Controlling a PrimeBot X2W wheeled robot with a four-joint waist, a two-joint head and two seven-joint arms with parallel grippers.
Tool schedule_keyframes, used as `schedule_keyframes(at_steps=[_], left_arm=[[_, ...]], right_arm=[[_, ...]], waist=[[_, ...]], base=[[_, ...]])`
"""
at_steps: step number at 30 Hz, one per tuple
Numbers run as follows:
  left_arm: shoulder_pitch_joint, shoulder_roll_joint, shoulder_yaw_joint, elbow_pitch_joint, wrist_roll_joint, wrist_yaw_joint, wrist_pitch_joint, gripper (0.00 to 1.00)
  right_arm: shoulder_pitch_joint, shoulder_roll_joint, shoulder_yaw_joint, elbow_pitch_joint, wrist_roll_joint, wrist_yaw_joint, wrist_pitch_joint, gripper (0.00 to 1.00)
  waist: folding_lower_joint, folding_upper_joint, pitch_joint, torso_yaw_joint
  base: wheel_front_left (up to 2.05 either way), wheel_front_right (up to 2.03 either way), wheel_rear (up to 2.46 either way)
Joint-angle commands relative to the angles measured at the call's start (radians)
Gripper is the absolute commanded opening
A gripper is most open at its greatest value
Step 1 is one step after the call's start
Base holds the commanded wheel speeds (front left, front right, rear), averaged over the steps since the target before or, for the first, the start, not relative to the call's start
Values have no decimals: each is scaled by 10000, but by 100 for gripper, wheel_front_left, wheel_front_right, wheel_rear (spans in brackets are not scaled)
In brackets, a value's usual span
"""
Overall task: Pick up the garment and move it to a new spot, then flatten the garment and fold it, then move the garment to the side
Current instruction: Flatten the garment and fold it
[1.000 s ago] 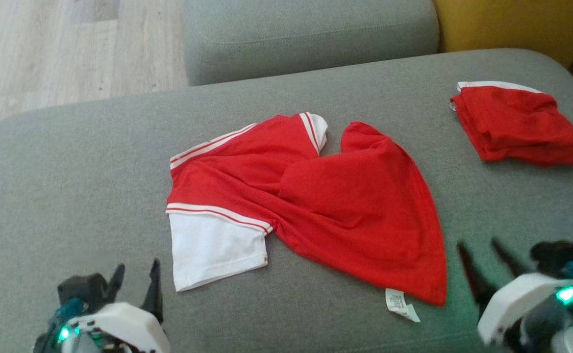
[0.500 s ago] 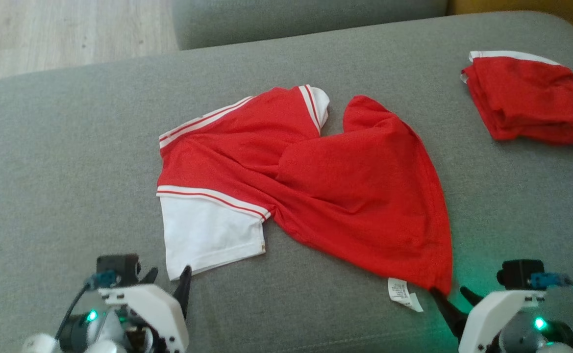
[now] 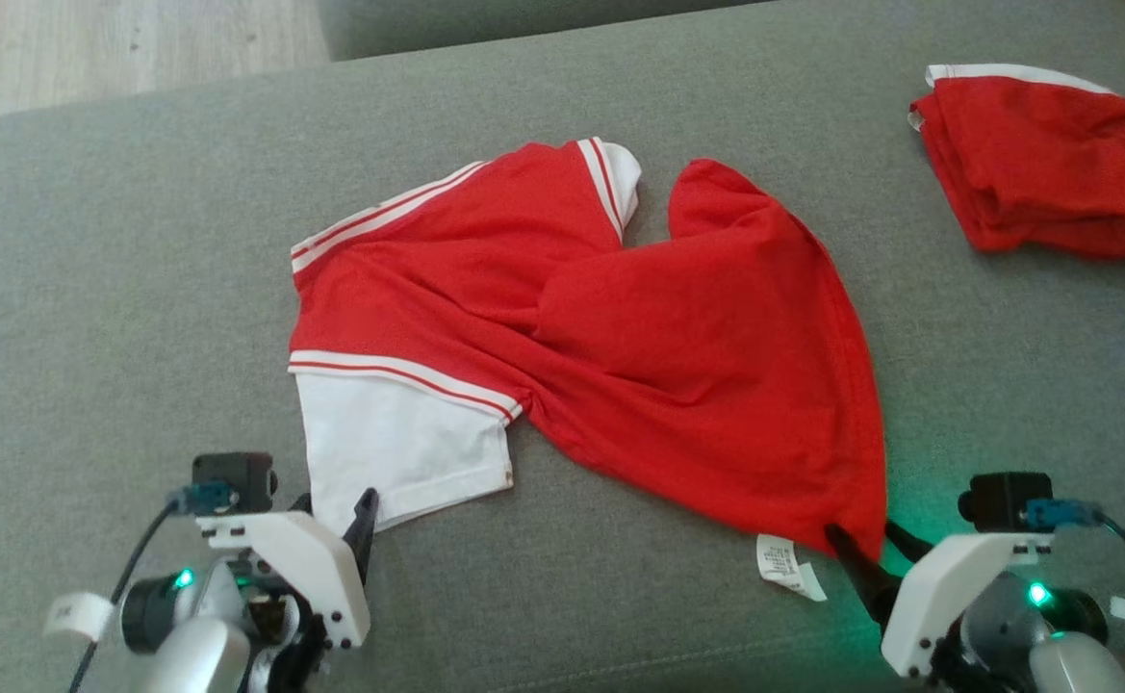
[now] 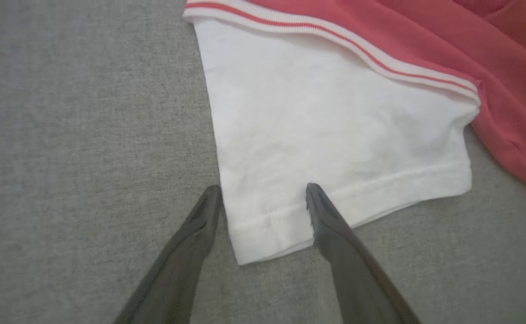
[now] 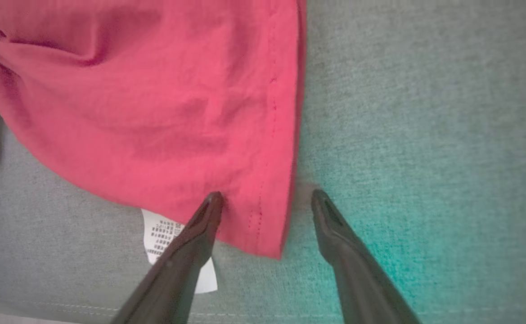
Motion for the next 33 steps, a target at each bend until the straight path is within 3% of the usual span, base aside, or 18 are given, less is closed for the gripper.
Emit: schedule_keyframes(at_steps=[1,3,4,5,6,7,8,14,24,28,33], left_arm=[[-378,11,245,-67,-131,-121,140,100],[-400,-21,190,-23,-204,-172,262,96],[-413,-19,176,-8,-219,-175,308,62],[-420,-14,162,2,-226,-173,341,27],[-427,-11,158,3,-232,-168,348,3],[-426,-6,159,2,-239,-161,343,0],[-417,14,143,2,-235,-168,356,0],[-291,227,342,-364,-234,-76,71,0],[-232,587,552,-1778,-305,-66,14,0],[-1133,720,604,-2039,-342,-313,203,0],[-3328,806,664,-1589,-296,-840,349,0]], right_arm=[[-426,-123,363,-147,155,-7,-83,100],[-496,-137,487,-54,262,-7,-137,100],[-526,-147,562,-18,326,-7,-161,100],[-557,-157,621,24,383,-7,-206,91],[-587,-168,674,71,438,-7,-257,66],[-613,-177,729,121,505,-7,-303,27],[-638,-196,802,151,575,-7,-370,0],[-734,-500,1080,31,930,-7,-977,0],[-723,-943,773,-1235,1570,-7,-1648,0],[-1309,-1148,866,-1606,2041,-7,-1812,0],[-3172,-2091,1375,-1588,2402,-7,-2019,0]], waist=[[0,0,70,-36],[0,0,104,-58],[0,0,112,-67],[0,0,112,-75],[0,0,106,-79],[0,0,92,-82],[0,0,69,-84],[0,0,-225,-85],[0,0,-366,1],[0,0,77,107],[0,0,917,273]], base=[[0,0,0],[0,0,0],[0,0,0],[0,0,0],[0,0,0],[0,0,0],[0,0,0],[0,0,0],[0,0,0],[0,0,0],[0,0,0]])
